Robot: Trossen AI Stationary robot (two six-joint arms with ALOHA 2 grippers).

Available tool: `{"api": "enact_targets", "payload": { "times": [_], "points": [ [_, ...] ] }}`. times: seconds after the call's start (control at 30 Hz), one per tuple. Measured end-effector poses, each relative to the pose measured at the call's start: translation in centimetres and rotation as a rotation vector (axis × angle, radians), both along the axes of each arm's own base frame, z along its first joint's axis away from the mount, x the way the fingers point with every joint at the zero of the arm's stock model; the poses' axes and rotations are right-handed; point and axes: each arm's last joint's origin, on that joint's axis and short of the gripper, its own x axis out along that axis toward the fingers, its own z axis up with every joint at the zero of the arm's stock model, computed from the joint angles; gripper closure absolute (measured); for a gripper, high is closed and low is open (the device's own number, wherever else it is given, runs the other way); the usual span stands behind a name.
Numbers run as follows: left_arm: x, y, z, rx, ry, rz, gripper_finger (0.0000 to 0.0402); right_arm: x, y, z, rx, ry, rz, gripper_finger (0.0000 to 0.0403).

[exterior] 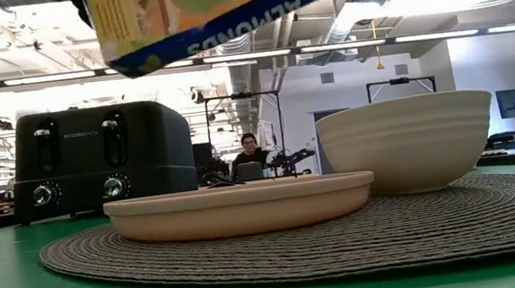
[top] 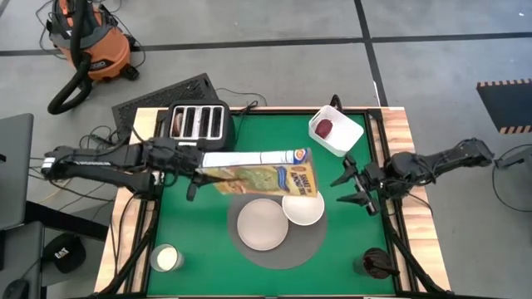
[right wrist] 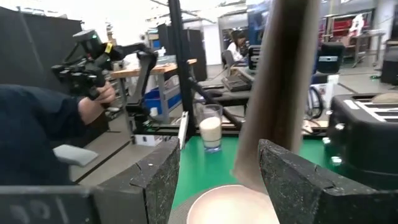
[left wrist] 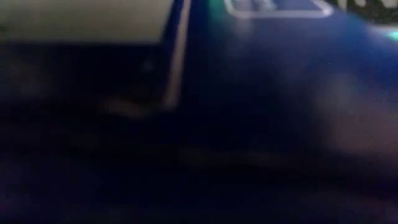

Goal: Arrange a breakfast setting
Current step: Pour the cereal into the white bowl

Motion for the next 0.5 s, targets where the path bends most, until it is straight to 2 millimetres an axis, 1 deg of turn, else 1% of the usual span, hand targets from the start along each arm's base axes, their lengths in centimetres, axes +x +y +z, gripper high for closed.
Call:
{"api": "enact_targets", "payload": {
  "times": [0.17, 0.27, 0.5],
  "points": [
    [-0.3, -0.7, -0.9, -0.006, 0.097, 0.065, 0.026, -0.2, 0.6, 0.0, 0.006, 0.006, 0.029, 0.0159],
    [-0.4, -1.1, -1.1, -0.008, 0.121, 0.084, 0.026, -0.3, 0.9, 0.0, 0.019, 0.01, 0.014, 0.0159],
    [0.3, -1.5, -1.8, -0.004, 0.166, 0.104, 0.026, -0.5, 1.5, -0.1, 0.024, 0.02, -0.01, 0.0159]
  ]
}}
